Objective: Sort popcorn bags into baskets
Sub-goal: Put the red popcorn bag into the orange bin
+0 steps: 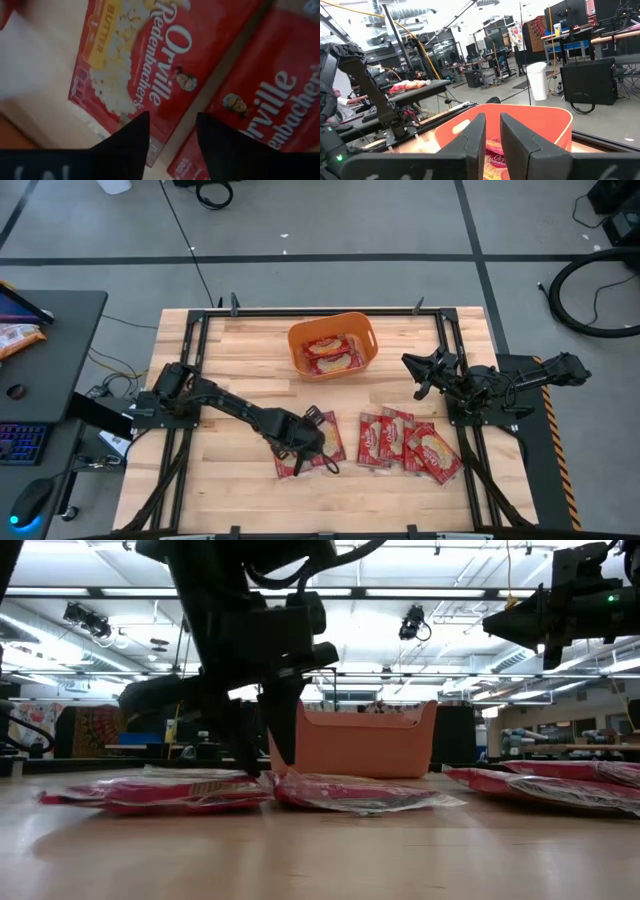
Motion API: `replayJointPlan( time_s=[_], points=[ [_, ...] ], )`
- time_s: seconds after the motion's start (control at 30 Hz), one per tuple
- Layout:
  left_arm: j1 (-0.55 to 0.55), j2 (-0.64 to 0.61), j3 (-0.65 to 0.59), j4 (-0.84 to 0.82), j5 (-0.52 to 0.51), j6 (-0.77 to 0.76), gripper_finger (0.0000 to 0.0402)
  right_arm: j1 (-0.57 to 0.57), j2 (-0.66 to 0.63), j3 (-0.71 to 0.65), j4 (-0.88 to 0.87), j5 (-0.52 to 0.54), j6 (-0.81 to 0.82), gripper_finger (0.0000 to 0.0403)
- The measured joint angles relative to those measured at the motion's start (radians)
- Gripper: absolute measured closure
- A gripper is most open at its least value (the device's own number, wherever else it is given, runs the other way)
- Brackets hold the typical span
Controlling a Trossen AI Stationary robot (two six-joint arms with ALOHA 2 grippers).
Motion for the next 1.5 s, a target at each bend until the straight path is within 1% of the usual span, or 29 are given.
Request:
replayJointPlan(
  time_s=[0.1, 0.2, 0.33, 0.4, 0.47, 0.53, 0.63, 0.73, 0.77, 0.93, 1.1, 1.27, 1.37, 1.43, 1.5],
  points=[
    [-0.003, 0.000, -0.024, 0.049, -0.025, 0.020, 0.0209, 0.000, 0.000, 0.000, 0.000, 0.000, 0.000, 0.0341],
    [-0.002, 0.000, -0.064, 0.115, -0.032, 0.058, 0.0197, 0.000, 0.000, 0.000, 0.000, 0.000, 0.000, 0.0341],
    [0.000, -0.003, -0.116, 0.244, -0.041, 0.101, 0.0195, 0.000, 0.000, 0.000, 0.000, 0.000, 0.000, 0.0341],
    [0.002, -0.005, -0.141, 0.300, -0.040, 0.129, 0.0204, 0.000, 0.000, 0.000, 0.000, 0.000, 0.000, 0.0341],
    [0.004, -0.006, -0.160, 0.328, -0.036, 0.151, 0.0224, 0.000, 0.000, 0.000, 0.000, 0.000, 0.000, 0.0341],
    [0.007, -0.006, -0.176, 0.343, -0.029, 0.152, 0.0254, 0.000, 0.000, 0.000, 0.000, 0.000, 0.000, 0.0341],
    [0.016, -0.006, -0.194, 0.362, 0.016, 0.152, 0.0315, 0.000, 0.000, 0.000, 0.000, 0.000, 0.000, 0.0341],
    [0.015, -0.005, -0.202, 0.373, 0.015, 0.141, 0.0378, 0.000, 0.000, 0.000, 0.000, 0.000, 0.000, 0.0341],
    [0.015, -0.004, -0.203, 0.377, 0.009, 0.123, 0.0385, 0.000, 0.000, 0.000, 0.000, 0.000, 0.000, 0.0341],
    [0.015, -0.021, -0.206, 0.404, -0.013, 0.073, 0.0385, 0.000, 0.000, 0.000, 0.000, 0.000, 0.000, 0.0341],
    [0.024, -0.085, -0.211, 0.392, -0.101, 0.073, 0.0386, 0.000, 0.000, 0.000, 0.000, 0.000, 0.000, 0.0341],
    [0.035, -0.161, -0.208, 0.429, -0.254, 0.119, 0.0386, 0.000, 0.000, 0.000, 0.000, 0.000, 0.000, 0.0341],
    [0.044, -0.195, -0.206, 0.502, -0.348, 0.171, 0.0387, 0.000, 0.000, 0.000, 0.000, 0.000, 0.000, 0.0341],
    [0.060, -0.201, -0.178, 0.511, -0.418, 0.176, 0.0387, 0.000, 0.000, 0.000, 0.001, 0.000, 0.000, 0.0341],
    [0.091, -0.201, -0.140, 0.497, -0.467, 0.146, 0.0387, 0.000, 0.000, 0.000, 0.001, -0.001, 0.000, 0.0341]
  ],
)
